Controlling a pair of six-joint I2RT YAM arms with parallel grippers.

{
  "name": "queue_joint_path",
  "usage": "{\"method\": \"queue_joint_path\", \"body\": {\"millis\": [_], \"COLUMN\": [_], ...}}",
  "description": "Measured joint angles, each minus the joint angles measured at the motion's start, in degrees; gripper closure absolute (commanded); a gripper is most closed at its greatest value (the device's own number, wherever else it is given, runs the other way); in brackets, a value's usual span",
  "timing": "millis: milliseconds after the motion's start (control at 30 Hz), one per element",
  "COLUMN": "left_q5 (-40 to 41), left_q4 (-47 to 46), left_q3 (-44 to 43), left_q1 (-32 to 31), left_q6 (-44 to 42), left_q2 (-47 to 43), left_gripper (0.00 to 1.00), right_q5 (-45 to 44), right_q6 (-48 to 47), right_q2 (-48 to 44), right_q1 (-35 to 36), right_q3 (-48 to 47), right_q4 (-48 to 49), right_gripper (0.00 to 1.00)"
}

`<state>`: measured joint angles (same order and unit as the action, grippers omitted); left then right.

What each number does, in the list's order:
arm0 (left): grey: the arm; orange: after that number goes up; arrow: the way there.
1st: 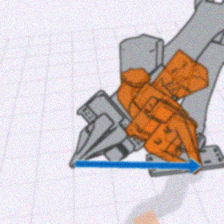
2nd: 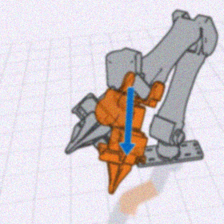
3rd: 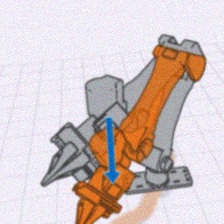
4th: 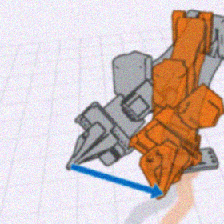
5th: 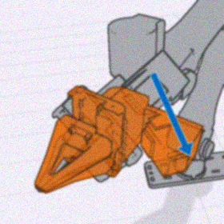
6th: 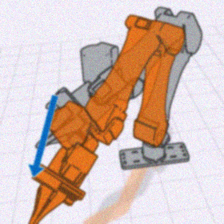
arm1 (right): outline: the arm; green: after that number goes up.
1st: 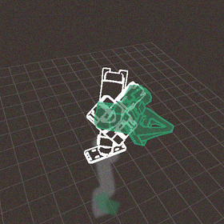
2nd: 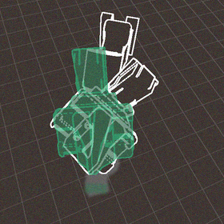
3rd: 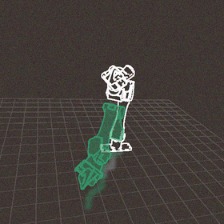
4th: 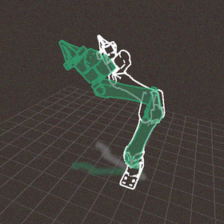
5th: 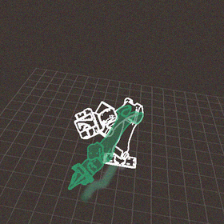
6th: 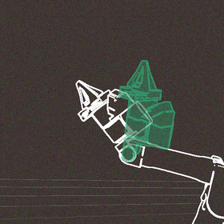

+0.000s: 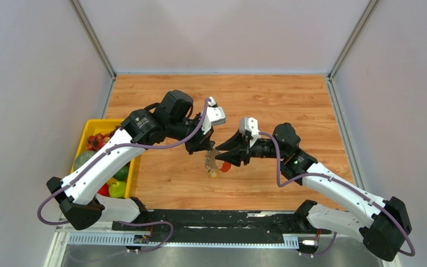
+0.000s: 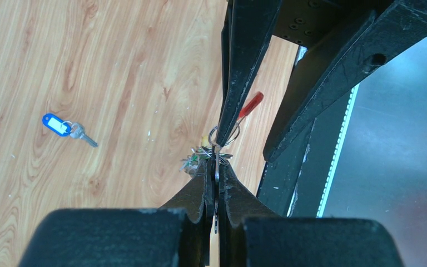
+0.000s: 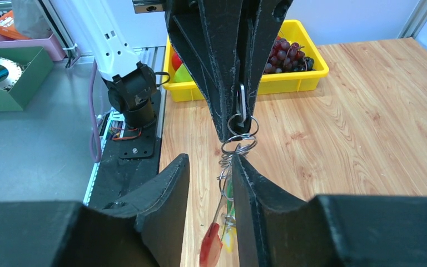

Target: Remove the keys from the keyring

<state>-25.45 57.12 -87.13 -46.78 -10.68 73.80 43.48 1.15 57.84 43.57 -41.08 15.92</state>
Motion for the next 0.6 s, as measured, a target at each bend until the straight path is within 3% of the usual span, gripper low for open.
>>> {"method": "queue_joint_path", "body": {"millis": [600], "left_q5": [-2.80], "left_q4": [-1.07], "left_q3": [0.59], "left_q1": [-0.63], "left_q6": [0.11], "left_q2": [0.00], "left_gripper": [1.00], "right_q5": [-2.08], "right_q6": [0.07], "right_q2": [0.61], "right_q1": [1.73], "right_q3": [0.00], "right_q4": [0.46], "right_gripper": [0.64]}}
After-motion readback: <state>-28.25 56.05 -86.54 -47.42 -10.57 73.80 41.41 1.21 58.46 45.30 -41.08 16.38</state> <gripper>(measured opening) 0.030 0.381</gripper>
